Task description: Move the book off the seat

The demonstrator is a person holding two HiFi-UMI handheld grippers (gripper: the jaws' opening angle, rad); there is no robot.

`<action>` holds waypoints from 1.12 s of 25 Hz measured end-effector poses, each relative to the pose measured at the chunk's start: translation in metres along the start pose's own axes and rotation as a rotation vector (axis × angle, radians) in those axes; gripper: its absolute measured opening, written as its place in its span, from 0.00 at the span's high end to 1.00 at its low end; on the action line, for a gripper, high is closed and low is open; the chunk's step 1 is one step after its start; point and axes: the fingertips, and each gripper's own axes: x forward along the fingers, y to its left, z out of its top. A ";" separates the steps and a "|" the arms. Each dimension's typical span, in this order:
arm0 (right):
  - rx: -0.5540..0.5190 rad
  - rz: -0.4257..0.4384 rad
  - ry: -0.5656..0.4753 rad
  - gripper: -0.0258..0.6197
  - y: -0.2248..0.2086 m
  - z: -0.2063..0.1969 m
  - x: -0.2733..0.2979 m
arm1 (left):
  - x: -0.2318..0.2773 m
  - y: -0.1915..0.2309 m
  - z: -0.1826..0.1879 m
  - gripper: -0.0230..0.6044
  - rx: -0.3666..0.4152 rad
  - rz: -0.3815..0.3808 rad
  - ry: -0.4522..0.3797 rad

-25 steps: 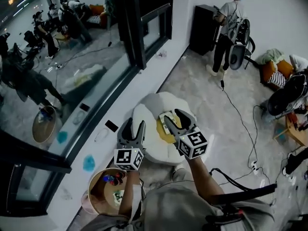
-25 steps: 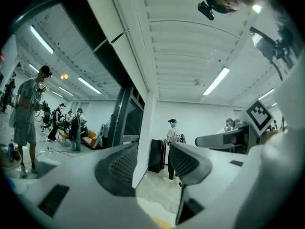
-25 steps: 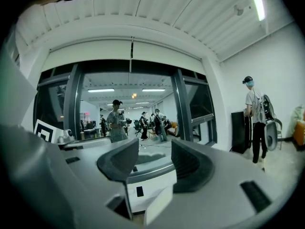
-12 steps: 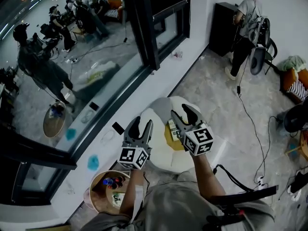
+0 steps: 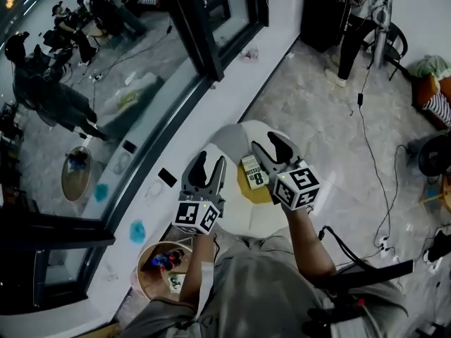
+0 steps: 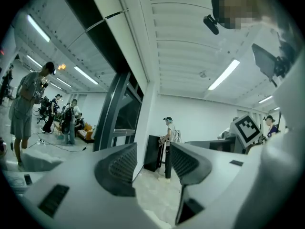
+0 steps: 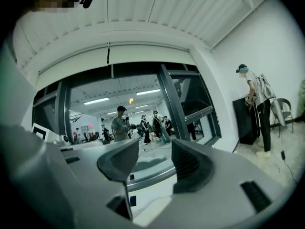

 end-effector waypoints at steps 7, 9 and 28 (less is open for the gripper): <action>-0.022 -0.037 0.037 0.62 0.004 -0.004 -0.007 | 0.012 0.007 -0.011 0.61 -0.054 -0.056 0.003; -0.012 -0.050 0.053 0.62 0.002 -0.012 -0.008 | 0.014 0.010 -0.020 0.61 -0.072 -0.068 0.017; 0.094 -0.060 0.299 0.62 -0.067 -0.207 0.038 | 0.060 0.069 -0.225 0.61 -0.227 -0.068 0.314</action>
